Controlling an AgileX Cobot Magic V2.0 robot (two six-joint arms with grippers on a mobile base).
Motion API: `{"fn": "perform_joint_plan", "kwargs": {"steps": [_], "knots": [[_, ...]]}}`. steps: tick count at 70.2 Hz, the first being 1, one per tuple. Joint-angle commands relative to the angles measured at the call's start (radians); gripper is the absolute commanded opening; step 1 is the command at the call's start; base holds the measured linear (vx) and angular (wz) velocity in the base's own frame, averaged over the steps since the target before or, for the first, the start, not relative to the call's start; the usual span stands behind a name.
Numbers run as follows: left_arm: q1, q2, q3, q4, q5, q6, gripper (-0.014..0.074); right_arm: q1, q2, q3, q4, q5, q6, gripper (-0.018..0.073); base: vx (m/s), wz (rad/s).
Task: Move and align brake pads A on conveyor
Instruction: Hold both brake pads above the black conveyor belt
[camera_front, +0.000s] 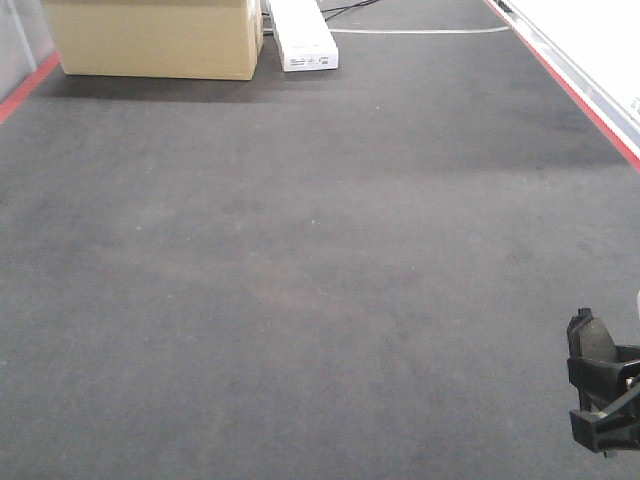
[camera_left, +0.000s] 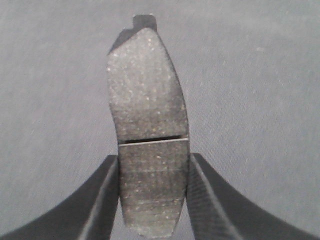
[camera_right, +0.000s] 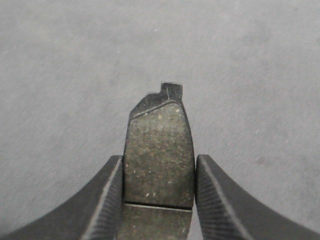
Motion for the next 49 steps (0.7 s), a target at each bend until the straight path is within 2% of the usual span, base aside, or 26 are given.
{"fn": "perform_joint_plan", "kwargs": {"steps": [1, 49], "knots": [[0.000, -0.006, -0.033, -0.002, -0.074, -0.003, 0.0192, -0.003, -0.007, -0.032, 0.005, -0.078, -0.007, -0.0003, 0.10, -0.03], [0.000, -0.006, -0.033, -0.002, -0.074, -0.003, 0.0192, -0.003, -0.007, -0.032, 0.005, -0.078, -0.007, -0.0003, 0.03, 0.03]]}}
